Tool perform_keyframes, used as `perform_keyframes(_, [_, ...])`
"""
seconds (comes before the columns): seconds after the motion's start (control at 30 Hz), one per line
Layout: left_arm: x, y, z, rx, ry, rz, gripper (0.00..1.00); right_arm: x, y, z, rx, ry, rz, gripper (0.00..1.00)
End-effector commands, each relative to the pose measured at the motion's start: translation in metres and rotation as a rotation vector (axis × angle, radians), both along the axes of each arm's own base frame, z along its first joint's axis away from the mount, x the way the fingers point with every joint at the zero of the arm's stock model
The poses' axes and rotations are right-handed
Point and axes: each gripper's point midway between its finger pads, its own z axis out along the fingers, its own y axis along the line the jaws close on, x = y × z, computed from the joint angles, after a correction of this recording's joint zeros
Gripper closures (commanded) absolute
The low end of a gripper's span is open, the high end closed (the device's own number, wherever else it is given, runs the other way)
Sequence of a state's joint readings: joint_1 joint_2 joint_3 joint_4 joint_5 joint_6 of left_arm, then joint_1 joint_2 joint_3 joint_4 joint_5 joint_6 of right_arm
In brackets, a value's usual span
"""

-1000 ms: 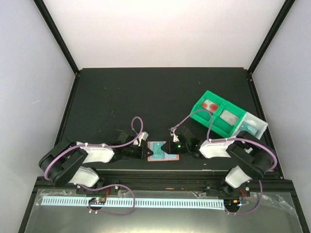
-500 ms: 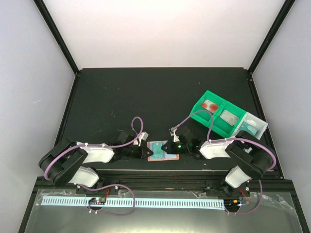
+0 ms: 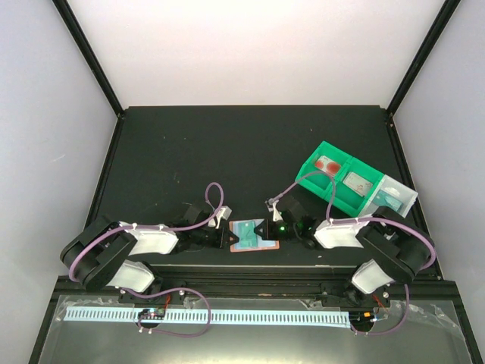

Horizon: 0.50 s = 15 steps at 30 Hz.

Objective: Take the credit cards out of the card holder

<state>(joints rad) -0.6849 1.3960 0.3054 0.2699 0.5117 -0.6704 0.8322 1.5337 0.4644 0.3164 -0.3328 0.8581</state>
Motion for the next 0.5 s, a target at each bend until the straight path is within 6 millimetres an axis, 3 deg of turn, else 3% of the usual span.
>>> perform_keyframes(0.0, [-0.002,0.009,-0.013,0.076,0.009,0.009,0.98,0.002,-0.011,0.002,-0.002,-0.013,0.009,0.99])
perform_keyframes(0.2, [-0.001,0.009,-0.011,0.072,0.006,0.011,0.98,-0.001,-0.003,0.004,0.051,0.004,0.039,0.99])
perform_keyframes(0.47, [-0.002,0.009,-0.011,0.072,0.007,0.010,0.99,-0.004,0.003,-0.003,0.089,0.032,0.050,0.87])
